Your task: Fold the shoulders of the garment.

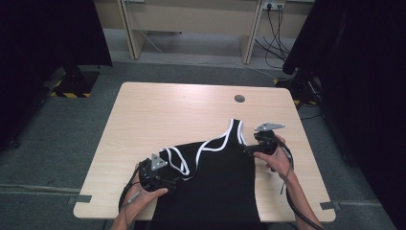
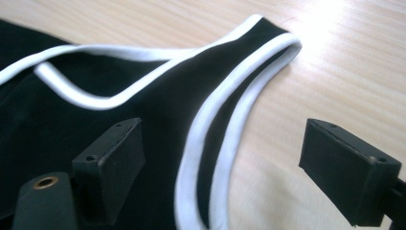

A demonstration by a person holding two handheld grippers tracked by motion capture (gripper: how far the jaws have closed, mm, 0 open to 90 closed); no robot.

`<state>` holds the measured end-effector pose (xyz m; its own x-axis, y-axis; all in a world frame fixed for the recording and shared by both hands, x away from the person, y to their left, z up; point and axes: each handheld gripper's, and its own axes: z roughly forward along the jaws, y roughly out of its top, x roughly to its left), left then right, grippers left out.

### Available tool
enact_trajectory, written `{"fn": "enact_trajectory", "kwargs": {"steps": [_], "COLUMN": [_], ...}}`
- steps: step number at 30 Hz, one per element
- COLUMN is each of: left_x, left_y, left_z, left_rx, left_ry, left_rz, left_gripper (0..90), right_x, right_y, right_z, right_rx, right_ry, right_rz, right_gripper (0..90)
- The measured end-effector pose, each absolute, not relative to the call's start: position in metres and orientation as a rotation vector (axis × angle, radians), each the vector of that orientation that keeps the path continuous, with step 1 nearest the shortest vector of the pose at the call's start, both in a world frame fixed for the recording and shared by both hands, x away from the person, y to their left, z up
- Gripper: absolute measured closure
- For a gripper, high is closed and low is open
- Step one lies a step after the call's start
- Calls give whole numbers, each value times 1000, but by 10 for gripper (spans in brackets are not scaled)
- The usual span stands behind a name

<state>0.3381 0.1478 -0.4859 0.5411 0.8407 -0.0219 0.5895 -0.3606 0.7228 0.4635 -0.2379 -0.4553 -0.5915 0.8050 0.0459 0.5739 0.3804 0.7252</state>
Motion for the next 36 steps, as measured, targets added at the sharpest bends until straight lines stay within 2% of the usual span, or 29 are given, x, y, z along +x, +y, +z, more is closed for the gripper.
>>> {"fn": "enact_trajectory", "kwargs": {"steps": [7, 16, 21, 28, 30, 36], "left_x": [338, 338, 338, 338, 338, 338], "left_y": [148, 148, 148, 148, 148, 148], "left_z": [-486, -486, -486, -486, -486, -486], "left_rx": [2086, 2086, 2086, 2086, 2086, 2086], "left_ry": [1151, 1152, 1153, 1153, 1153, 1153], "left_rz": [464, 465, 465, 465, 465, 465], "left_gripper": [0, 0, 0, 0, 0, 0], "right_x": [494, 515, 523, 519, 518, 512], "right_y": [-233, -221, -215, -214, -212, -212], "right_z": [-464, -470, -474, -475, -474, -469], "right_rx": [1258, 1285, 1257, 1180, 1165, 1138], "right_ry": [2323, 2323, 2314, 2322, 2339, 2342], "right_rz": [975, 1011, 996, 1036, 1031, 1077], "right_gripper": [191, 235, 361, 804, 843, 856]}}
